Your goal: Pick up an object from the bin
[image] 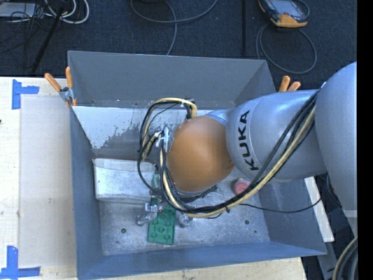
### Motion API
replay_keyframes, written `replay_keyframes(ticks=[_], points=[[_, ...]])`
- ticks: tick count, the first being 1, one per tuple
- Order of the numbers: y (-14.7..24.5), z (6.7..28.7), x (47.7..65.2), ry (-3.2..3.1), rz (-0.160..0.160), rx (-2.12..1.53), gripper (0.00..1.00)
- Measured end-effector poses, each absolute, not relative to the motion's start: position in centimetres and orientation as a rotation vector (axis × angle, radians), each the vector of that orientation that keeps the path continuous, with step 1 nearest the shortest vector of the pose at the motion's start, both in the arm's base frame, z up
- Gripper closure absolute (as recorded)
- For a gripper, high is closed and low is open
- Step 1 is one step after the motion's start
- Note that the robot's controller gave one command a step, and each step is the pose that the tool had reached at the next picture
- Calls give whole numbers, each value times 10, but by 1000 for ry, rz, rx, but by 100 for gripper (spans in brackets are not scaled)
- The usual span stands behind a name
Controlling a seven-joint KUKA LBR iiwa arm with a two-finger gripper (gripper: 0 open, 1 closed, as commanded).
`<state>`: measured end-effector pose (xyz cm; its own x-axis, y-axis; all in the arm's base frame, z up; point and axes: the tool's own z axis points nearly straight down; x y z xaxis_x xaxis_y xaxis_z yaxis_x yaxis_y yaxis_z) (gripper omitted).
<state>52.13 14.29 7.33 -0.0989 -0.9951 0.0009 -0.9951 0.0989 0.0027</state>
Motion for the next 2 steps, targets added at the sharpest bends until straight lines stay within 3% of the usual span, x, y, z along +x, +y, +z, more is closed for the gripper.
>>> replay_keyframes(ticks=[1,2], points=[[144,75,522,-2331,-1,2109,100],[146,149,524,-2339,2,2106,100]])
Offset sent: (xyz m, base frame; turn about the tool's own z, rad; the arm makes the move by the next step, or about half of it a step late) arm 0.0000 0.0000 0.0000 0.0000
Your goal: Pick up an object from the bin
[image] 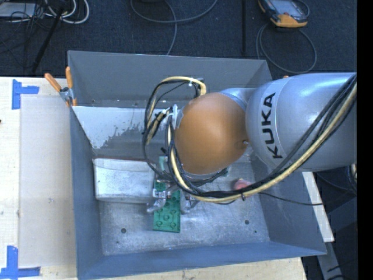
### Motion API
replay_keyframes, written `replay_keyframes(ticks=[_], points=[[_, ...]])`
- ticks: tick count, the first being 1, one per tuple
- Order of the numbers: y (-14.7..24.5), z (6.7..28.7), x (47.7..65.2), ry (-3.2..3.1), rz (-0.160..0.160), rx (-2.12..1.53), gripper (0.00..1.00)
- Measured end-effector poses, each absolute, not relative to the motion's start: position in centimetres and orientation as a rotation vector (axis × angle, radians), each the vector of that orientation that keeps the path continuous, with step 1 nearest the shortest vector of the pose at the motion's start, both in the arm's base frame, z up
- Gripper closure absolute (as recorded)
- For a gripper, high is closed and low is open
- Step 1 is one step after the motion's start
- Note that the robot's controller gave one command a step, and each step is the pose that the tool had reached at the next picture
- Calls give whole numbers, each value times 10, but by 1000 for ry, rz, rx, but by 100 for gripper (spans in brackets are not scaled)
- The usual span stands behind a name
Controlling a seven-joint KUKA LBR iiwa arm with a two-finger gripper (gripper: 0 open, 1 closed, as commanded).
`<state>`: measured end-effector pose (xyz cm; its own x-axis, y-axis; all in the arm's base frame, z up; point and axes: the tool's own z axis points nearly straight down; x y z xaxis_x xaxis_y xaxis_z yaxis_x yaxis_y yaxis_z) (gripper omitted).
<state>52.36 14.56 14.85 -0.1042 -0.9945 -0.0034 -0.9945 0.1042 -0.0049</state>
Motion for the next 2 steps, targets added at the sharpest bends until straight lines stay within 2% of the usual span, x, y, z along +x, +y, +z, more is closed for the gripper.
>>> replay_keyframes(ticks=[1,2], points=[[147,164,523,2339,2,-2096,100],[148,195,523,2344,1,-2088,100]])
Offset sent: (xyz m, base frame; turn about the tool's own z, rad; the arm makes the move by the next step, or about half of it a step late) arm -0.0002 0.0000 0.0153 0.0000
